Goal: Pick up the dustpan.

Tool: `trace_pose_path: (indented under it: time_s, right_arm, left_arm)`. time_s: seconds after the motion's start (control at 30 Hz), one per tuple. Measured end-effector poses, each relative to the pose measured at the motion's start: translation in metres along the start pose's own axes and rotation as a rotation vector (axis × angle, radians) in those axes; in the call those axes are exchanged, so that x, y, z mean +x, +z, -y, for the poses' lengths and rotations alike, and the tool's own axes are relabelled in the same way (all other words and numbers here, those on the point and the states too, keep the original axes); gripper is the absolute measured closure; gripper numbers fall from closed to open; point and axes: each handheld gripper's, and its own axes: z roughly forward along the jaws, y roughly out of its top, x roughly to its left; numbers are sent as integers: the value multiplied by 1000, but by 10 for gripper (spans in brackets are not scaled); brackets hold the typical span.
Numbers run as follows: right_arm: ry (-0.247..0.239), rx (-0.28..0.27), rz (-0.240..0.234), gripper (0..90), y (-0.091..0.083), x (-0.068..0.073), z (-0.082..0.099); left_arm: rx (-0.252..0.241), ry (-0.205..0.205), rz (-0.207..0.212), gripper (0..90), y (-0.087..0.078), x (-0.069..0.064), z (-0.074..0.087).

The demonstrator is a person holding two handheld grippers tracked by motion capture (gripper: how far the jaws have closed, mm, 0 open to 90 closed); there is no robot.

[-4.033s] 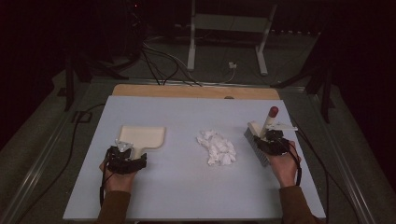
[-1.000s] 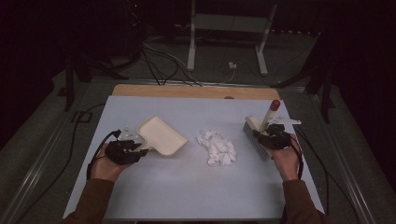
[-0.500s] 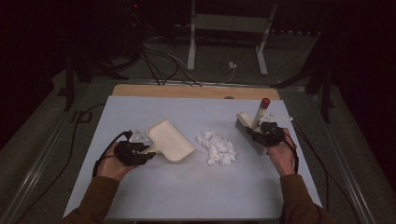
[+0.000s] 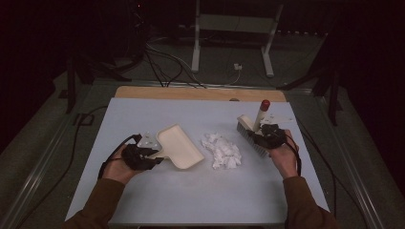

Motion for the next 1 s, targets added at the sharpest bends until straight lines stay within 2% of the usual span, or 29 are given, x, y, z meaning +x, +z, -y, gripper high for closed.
trace_pose_path:
  time_s: [0.4,1.0]
  right_arm:
    - [8,6,-9,670,7,3,-3]
    - [0,28,-22,670,23,8,-8]
  left_arm:
    - [-1,57,59,665,5,-8,-3]
    - [7,109,101,665,10,-14,-9]
